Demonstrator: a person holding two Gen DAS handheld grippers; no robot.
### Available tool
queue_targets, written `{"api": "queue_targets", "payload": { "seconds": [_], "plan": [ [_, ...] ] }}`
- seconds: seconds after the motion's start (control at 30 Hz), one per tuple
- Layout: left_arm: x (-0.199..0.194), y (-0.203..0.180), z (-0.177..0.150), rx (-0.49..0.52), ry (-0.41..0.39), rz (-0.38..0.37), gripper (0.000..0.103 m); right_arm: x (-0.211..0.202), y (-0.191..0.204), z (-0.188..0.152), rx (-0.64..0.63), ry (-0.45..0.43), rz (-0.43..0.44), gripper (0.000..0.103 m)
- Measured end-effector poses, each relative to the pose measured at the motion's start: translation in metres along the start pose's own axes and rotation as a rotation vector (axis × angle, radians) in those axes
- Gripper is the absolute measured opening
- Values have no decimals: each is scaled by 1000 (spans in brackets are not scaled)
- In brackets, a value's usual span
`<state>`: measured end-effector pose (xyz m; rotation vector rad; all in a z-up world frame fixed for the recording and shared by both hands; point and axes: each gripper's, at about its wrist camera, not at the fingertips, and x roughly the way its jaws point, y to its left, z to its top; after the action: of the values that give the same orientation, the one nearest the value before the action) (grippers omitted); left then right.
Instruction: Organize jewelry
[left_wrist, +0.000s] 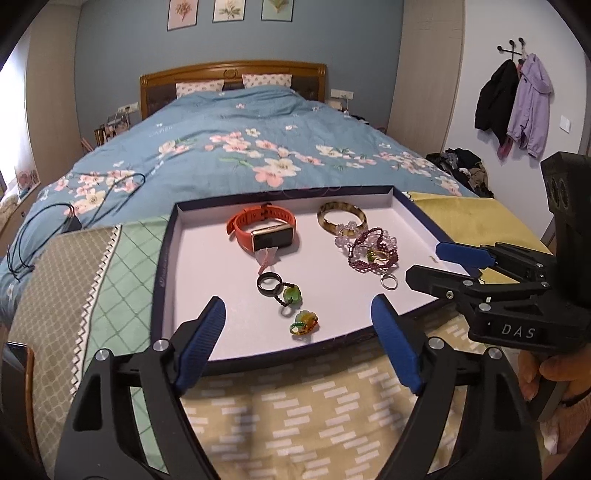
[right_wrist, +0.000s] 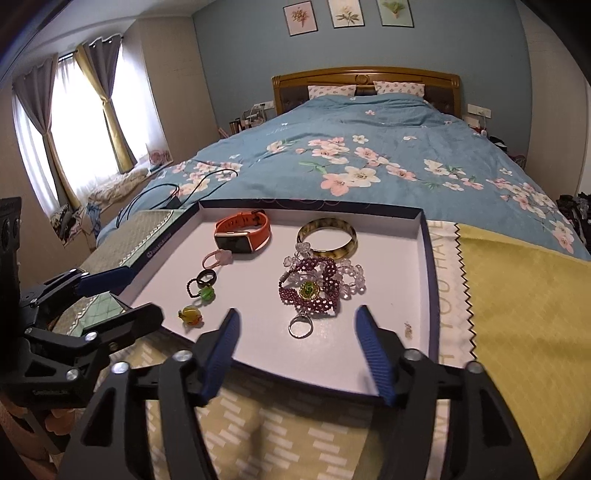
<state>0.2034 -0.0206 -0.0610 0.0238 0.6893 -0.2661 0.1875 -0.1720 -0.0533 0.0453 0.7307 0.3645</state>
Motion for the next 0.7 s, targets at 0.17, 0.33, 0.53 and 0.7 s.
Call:
{"api": "queue_targets", "payload": {
  "seconds": [0.17,0.33,0.53,0.7],
  "plan": [
    [-27,3,-7,-2,-64,44,97,-24,8,-5,-40,-63,-54,95],
    [-57,8,-17,-8,-143,114,97,-46,16,-16,-76,-124,-78,96],
    [-99,11,-31,-37,-257,122,97,-67,16,-33,-36,-185,-82,96],
    [-122,12,-42,-57,-310,126,97,-86,23,-45,-56,-246,-121,96]
  ]
}}
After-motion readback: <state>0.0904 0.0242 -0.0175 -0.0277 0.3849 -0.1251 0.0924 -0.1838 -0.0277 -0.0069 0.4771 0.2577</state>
